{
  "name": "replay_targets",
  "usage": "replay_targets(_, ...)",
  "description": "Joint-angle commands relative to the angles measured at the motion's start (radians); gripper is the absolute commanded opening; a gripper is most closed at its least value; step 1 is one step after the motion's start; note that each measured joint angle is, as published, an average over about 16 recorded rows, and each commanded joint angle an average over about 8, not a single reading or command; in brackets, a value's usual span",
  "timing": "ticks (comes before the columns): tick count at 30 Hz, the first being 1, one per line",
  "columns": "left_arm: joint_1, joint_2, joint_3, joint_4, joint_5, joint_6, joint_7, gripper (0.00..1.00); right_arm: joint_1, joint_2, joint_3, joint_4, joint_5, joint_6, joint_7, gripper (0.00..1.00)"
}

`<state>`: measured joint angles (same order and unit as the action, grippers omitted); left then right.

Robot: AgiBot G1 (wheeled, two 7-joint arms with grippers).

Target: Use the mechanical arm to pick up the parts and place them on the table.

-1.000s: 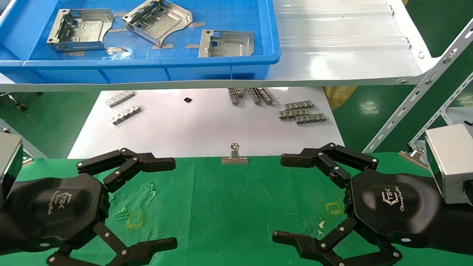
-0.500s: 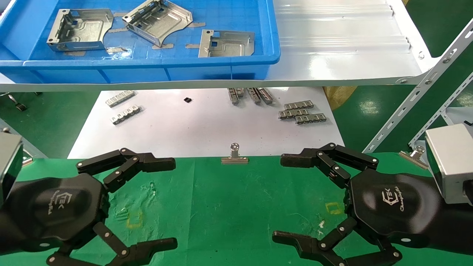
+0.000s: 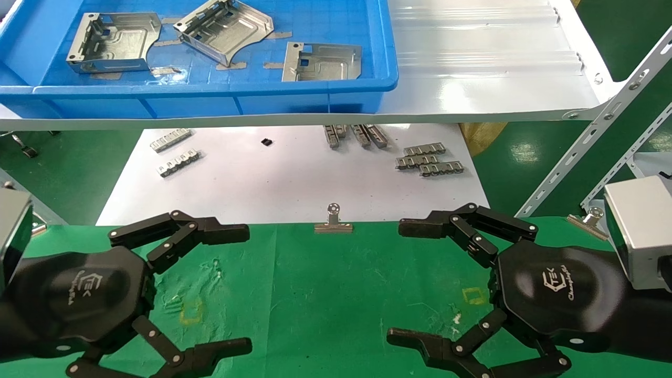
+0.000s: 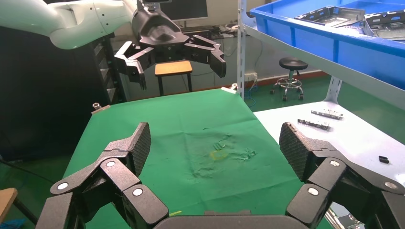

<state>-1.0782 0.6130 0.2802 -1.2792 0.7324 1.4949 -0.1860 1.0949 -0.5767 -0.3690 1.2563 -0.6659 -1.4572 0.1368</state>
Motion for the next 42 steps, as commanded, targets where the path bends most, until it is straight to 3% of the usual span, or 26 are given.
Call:
replay_targets(1,0.0,0.0,0.0,0.0,0.0,0.0,0.0,1.0,0.0,0.0,0.0,0.0,0.0,0.0,0.0,1.0)
replay_targets(29,0.0,0.0,0.0,0.0,0.0,0.0,0.0,1.0,0.0,0.0,0.0,0.0,0.0,0.0,0.0,1.0)
replay_targets(37,0.0,0.0,0.0,0.0,0.0,0.0,0.0,1.0,0.0,0.0,0.0,0.0,0.0,0.0,0.0,0.0)
replay_targets(42,0.0,0.0,0.0,0.0,0.0,0.0,0.0,1.0,0.0,0.0,0.0,0.0,0.0,0.0,0.0,0.0)
